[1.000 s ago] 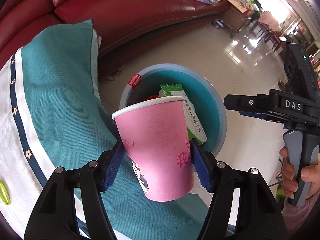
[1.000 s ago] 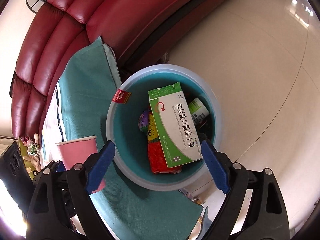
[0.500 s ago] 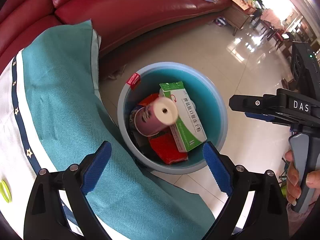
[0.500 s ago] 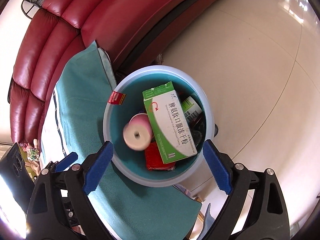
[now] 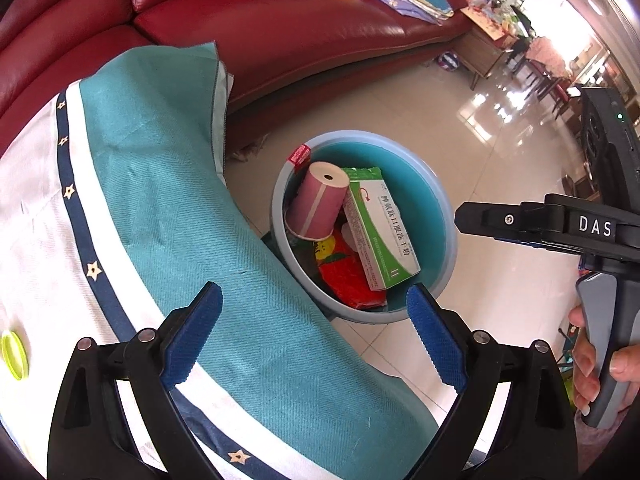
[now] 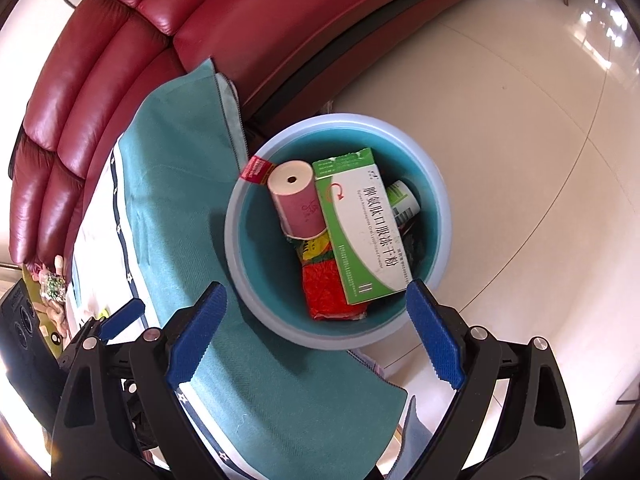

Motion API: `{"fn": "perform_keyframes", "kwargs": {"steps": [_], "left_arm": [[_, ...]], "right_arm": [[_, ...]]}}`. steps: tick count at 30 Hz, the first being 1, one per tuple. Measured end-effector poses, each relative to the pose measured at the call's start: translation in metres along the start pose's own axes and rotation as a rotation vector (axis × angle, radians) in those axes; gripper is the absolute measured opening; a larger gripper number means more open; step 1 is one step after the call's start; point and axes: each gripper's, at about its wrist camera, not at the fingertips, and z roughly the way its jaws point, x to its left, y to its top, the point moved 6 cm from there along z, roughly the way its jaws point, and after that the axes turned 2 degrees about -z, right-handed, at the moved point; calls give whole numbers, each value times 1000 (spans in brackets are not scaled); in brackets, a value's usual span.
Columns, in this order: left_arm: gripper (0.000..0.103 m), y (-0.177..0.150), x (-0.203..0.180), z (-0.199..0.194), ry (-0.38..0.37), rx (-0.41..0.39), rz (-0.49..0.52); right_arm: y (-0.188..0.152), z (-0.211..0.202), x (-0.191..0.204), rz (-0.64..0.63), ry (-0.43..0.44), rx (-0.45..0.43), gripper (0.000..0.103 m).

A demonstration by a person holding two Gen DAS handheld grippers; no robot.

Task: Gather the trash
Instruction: 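Move both tools back over the table toward the plastic bag and lime lid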

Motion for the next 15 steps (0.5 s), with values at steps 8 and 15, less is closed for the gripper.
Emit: {"fn": "perform_keyframes", "kwargs": {"steps": [8, 15], "left_arm": [[97, -20, 55, -33, 10, -49, -93], [98, -52, 134, -68, 46, -88, -228]], "right_arm": [[-12, 6, 60, -96, -9, 16, 87], [-31, 27, 132, -214, -8, 58, 87]]}}
